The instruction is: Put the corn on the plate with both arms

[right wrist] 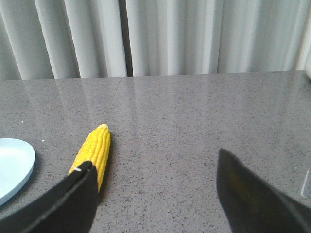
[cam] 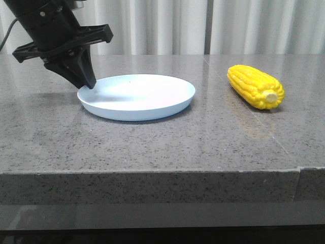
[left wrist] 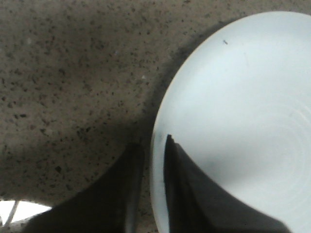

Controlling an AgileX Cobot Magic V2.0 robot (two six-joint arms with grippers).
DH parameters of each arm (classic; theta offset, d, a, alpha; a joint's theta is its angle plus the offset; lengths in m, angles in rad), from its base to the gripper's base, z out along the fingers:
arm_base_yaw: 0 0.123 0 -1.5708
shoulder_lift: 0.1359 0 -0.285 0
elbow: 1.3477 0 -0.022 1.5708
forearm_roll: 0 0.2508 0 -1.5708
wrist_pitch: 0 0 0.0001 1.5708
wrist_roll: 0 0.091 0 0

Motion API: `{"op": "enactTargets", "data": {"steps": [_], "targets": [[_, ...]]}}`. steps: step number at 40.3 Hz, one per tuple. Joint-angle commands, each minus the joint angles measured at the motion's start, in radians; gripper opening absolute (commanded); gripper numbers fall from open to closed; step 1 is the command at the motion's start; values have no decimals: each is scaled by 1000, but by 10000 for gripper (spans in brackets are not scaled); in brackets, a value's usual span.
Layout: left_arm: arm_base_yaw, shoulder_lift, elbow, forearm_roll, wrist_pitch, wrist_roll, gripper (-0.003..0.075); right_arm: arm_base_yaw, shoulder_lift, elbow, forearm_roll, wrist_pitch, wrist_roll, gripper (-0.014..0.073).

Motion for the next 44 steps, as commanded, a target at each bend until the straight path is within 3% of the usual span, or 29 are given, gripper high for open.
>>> {"op": "enactTargets", "data": {"steps": [1, 6, 10, 13, 22, 25, 33, 44], "targets": [[3, -88, -40, 11, -44, -5, 269, -4, 16, -35, 1, -87, -8, 542], [3, -163, -34, 86, -38, -11, 349, -4, 16, -35, 1, -87, -8, 542], [3, -234, -8, 156, -23, -23, 339, -4, 16, -35, 1, -87, -8, 542], [3, -289, 36, 202, -27, -43, 289, -4, 16, -35, 1, -87, -8, 542], [3, -486, 256, 359, -149, -106, 29, -4, 16, -35, 1, -87, -8, 542], [3, -550, 327, 417, -191, -143, -19, -4, 16, -35, 1, -87, -8, 542], [3, -694, 494, 469, -270, -196, -20, -4, 16, -35, 1, -87, -8, 542], [3, -979, 762, 474, -522, -219, -20, -4, 16, -35, 1, -87, -8, 542]]}}
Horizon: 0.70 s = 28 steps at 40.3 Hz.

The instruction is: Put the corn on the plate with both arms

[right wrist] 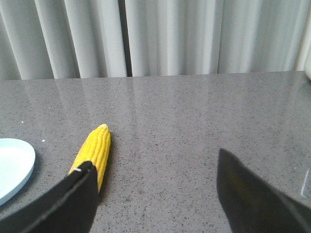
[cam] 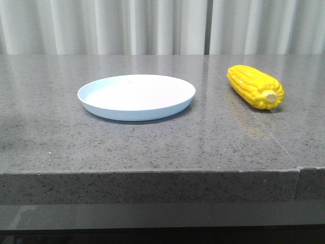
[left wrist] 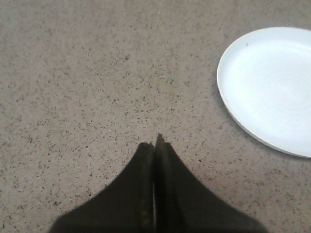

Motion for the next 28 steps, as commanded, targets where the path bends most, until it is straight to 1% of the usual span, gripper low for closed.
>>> {"op": "enactTargets", "data": {"steps": [1, 9, 17, 22, 28], "targets": [[3, -124, 67, 20, -161, -14, -20, -4, 16, -35, 1, -87, -8, 542], [3, -355, 184, 25, -203, -14, -20, -4, 16, -35, 1, -87, -8, 542], [3, -543, 230, 50, -206, -14, -20, -4, 16, -35, 1, -87, -8, 542], [3, -609, 253, 50, -199, -14, -20, -4, 16, -35, 1, -87, -8, 542], [3, -638, 267, 50, -182, -14, -20, -4, 16, -35, 2, -87, -8, 542]]}}
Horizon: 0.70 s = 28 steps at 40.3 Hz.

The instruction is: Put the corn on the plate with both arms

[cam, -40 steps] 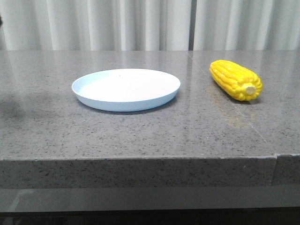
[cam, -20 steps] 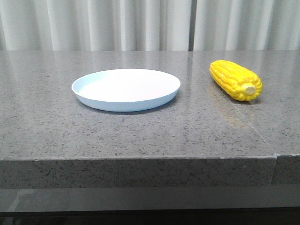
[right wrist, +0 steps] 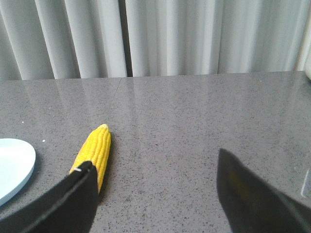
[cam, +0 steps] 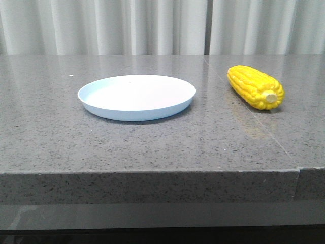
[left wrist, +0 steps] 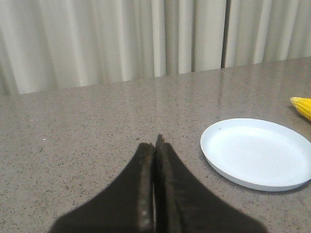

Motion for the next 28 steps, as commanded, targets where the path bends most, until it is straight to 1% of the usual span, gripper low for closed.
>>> {"op": "enactTargets", "data": {"steps": [1, 19, 23, 28], "targets": [[3, 2, -23, 7, -63, -9, -20, -4, 16, -35, 2, -87, -8, 542], [3, 2, -23, 7, -69, -9, -20, -4, 31, -41, 3, -114, -8, 542], [3, 2, -23, 7, -69, -9, -20, -4, 101, -75, 3, -111, -8, 542], [3, 2, -23, 7, -69, -9, -20, -4, 251, -157, 3, -65, -8, 546]]}}
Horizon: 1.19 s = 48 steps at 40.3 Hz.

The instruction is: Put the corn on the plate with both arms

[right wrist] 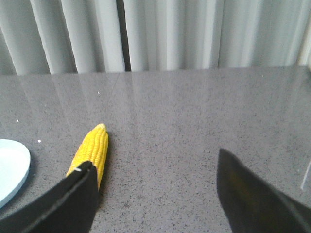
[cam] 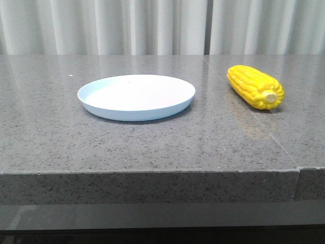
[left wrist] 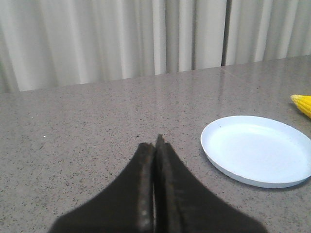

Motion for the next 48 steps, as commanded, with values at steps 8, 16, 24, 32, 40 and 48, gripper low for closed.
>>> {"op": "enactTargets", "data": {"steps": [8, 16, 24, 32, 40, 48], "targets": [[3, 8, -28, 7, -76, -9, -20, -4, 347, -249, 49, 30, -8, 643], [3, 8, -28, 7, -76, -9, -20, 47, 644, -444, 107, 154, -10, 654], [3, 8, -28, 7, -76, -9, -20, 118, 882, -661, 183, 363, -10, 654], [3, 8, -28, 7, -76, -9, -20, 137, 1080, -799, 229, 429, -12, 654], [3, 8, -28, 7, -76, -9, -20, 148, 1227, -865, 242, 460, -14, 654], [3, 8, -28, 7, -76, -9, -20, 156, 1286, -874, 243, 476, -24, 615]]}}
